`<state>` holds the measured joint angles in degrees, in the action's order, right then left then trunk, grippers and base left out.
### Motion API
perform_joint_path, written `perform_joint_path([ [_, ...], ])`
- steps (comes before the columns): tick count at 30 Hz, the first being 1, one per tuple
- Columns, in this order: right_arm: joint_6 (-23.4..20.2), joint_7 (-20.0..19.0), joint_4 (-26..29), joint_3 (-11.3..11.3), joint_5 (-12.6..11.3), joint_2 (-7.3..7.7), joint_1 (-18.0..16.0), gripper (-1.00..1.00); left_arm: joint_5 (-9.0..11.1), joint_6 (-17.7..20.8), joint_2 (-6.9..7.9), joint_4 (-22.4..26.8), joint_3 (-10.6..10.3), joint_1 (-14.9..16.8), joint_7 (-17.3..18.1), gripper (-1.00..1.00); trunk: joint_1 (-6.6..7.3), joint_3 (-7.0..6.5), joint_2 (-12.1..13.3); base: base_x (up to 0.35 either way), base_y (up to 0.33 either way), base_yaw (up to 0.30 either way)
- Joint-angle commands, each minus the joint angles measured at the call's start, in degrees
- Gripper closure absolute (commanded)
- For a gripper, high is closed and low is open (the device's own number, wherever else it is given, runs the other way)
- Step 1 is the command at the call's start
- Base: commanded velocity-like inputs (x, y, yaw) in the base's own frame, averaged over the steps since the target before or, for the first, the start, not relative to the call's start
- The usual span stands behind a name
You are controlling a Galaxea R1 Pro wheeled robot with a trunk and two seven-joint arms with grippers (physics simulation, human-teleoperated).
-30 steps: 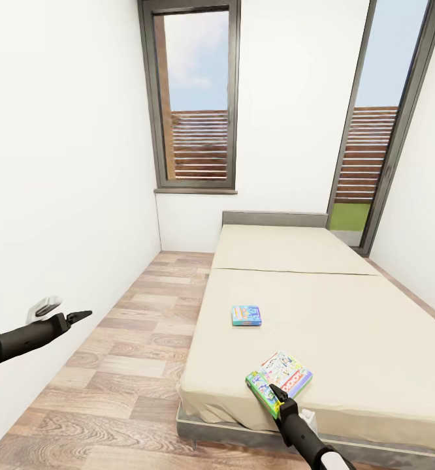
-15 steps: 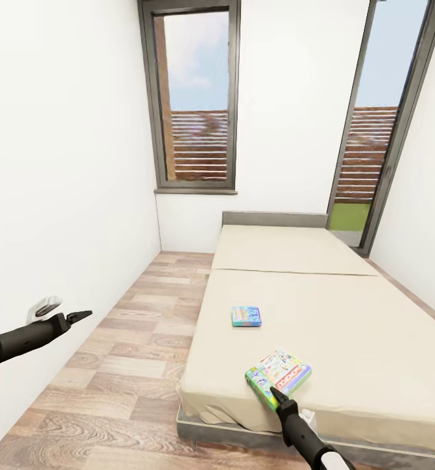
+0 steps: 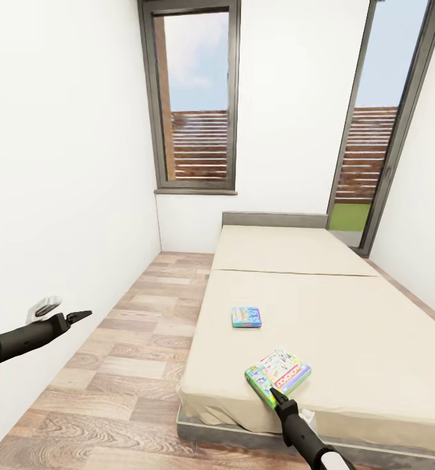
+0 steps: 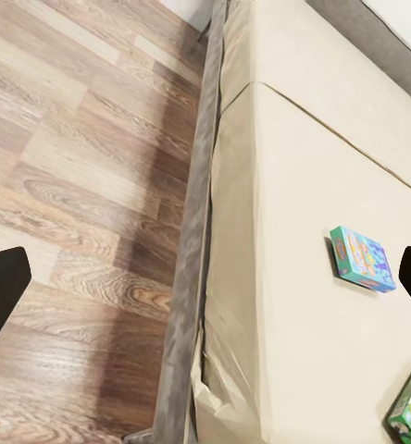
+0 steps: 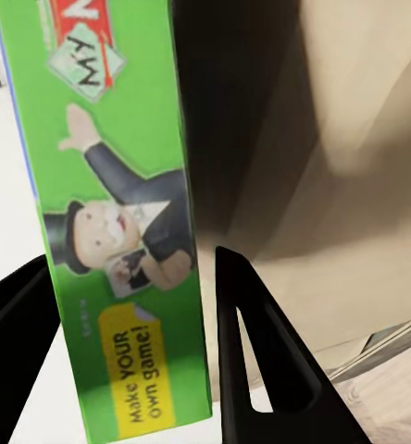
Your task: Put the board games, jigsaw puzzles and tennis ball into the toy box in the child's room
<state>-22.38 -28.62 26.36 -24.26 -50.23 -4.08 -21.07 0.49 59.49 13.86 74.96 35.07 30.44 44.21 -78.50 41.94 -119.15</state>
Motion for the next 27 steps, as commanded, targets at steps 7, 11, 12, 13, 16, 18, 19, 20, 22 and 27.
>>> perform_joint_path([
  [7, -0.5, 0.0, 0.0, -0.4, -0.2, -0.05, 0.0, 1.0, 0.0, 0.4, 0.01, 0.0, 0.1, 0.1, 0.2, -1.0, 1.11, -0.84, 2.0, 0.0, 0.0, 0.0],
  [11, -0.5, 0.0, 0.0, -0.4, -0.2, -0.05, 0.0, 1.0, 0.0, 0.5, 0.02, 0.0, 0.1, 0.1, 0.2, -1.0, 1.99, -1.55, 3.6, 0.0, 0.0, 0.0],
  [12, -0.5, 0.0, 0.0, -0.4, -0.2, -0.05, 0.0, 1.0, 0.0, 0.4, 0.0, 0.0, 0.1, 0.1, 0.2, -1.0, 2.2, -1.73, 4.0, 0.0, 0.0, 0.0],
  [13, -0.5, 0.0, 0.0, -0.4, -0.2, -0.05, 0.0, 1.0, 0.0, 0.4, 0.01, 0.0, 0.1, 0.1, 0.2, -1.0, 2.42, -1.91, 4.4, 0.0, 0.0, 0.0],
  [16, -0.5, 0.0, 0.0, -0.3, -0.2, -0.05, 0.0, 1.0, 0.0, 0.4, 0.02, 0.0, 0.1, 0.1, 0.2, -1.0, 3.08, -2.45, 5.6, 0.0, 0.0, 0.0],
  [18, -0.2, 0.0, 0.0, -0.3, -0.2, -0.05, 0.0, 1.0, 0.0, 0.4, 0.01, 0.0, 0.1, 0.1, 0.2, -1.0, 3.52, -2.81, 6.4, 0.0, 0.0, 0.0],
  [19, -0.3, 0.0, 0.0, -0.3, -0.2, -0.05, 0.0, 1.0, 0.0, 0.4, 0.02, 0.0, 0.1, 0.1, 0.2, -1.0, 3.74, -2.99, 6.8, 0.0, 0.0, 0.0],
  [20, -0.3, 0.0, 0.0, -0.3, -0.2, -0.05, 0.0, 1.0, 0.0, 0.4, 0.02, 0.0, 0.1, 0.1, 0.2, -1.0, 3.96, -3.17, 7.2, 0.0, 0.0, 0.0],
  [22, -0.3, 0.0, 0.0, -0.3, -0.2, -0.05, 0.0, 1.0, 0.0, 0.4, 0.02, 0.0, 0.1, 0.1, 0.2, -1.0, 4.4, -3.53, 8.0, 0.0, 0.0, 0.0],
  [27, -0.3, 0.1, 0.0, -0.3, -0.2, -0.05, 0.0, 1.0, 0.0, 0.4, 0.03, 0.0, 0.1, 0.1, 0.2, -1.0, 5.5, -4.43, 10.0, 0.0, 0.0, 0.0],
])
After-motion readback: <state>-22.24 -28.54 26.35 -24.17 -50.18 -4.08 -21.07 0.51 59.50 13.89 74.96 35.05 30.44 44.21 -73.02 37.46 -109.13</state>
